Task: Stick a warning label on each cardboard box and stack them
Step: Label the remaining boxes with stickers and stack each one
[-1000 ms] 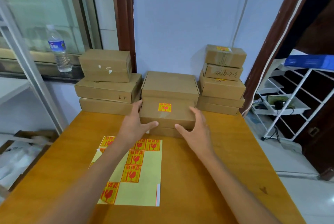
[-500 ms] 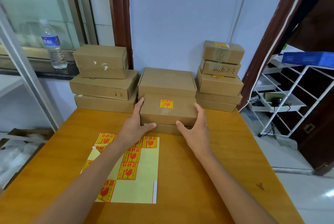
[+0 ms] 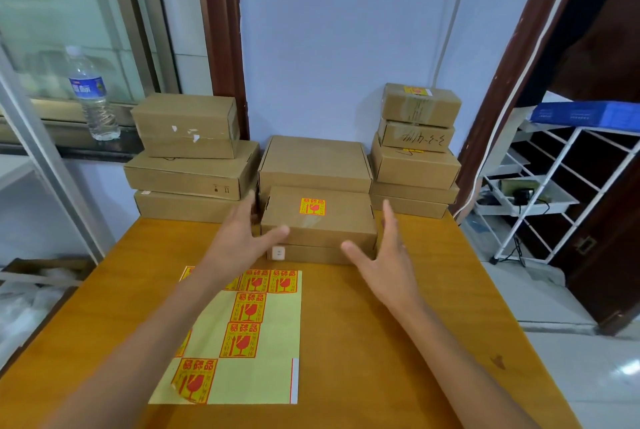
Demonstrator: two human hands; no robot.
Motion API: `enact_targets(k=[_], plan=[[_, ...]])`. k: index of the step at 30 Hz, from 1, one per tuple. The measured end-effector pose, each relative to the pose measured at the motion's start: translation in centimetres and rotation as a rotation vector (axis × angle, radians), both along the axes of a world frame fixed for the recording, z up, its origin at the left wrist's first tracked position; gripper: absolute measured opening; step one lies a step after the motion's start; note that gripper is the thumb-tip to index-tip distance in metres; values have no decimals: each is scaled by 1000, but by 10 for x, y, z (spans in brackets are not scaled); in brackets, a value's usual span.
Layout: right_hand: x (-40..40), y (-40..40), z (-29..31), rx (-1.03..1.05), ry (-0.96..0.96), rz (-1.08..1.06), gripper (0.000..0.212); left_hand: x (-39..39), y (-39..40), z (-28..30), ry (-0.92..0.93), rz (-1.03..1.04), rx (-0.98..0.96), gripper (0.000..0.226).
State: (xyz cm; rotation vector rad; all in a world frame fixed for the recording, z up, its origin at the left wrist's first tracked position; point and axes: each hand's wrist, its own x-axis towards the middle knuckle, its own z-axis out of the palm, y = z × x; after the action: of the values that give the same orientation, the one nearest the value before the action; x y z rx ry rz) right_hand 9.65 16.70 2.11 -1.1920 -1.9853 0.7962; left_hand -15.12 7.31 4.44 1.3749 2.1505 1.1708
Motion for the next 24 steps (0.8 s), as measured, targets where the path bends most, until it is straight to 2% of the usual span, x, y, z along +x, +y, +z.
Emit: enact_targets(k=[2,4,7,11,13,19,24], plan=[[4,5,10,80,102,-24,92,-5,-3,19,-10,38,130,78],[-3,23,27,110,157,-75,77,-10,6,38,19,59,160,66],[-26,60,53,33,57,-102,70,-10,31,58,50,62,86,68],[-51,82,68,-32,-35,-88,55,-8,58,69,-119,88,60,66],[-54,85,70,-28,-17,-138,50,-4,65,70,-208,103,73,67],[-58,84,92,149,66,-236,41,-6,67,97,-284,164,200,56],[-32,40,119,213,163,-252,47,26,16,126,-354,148,361,49]])
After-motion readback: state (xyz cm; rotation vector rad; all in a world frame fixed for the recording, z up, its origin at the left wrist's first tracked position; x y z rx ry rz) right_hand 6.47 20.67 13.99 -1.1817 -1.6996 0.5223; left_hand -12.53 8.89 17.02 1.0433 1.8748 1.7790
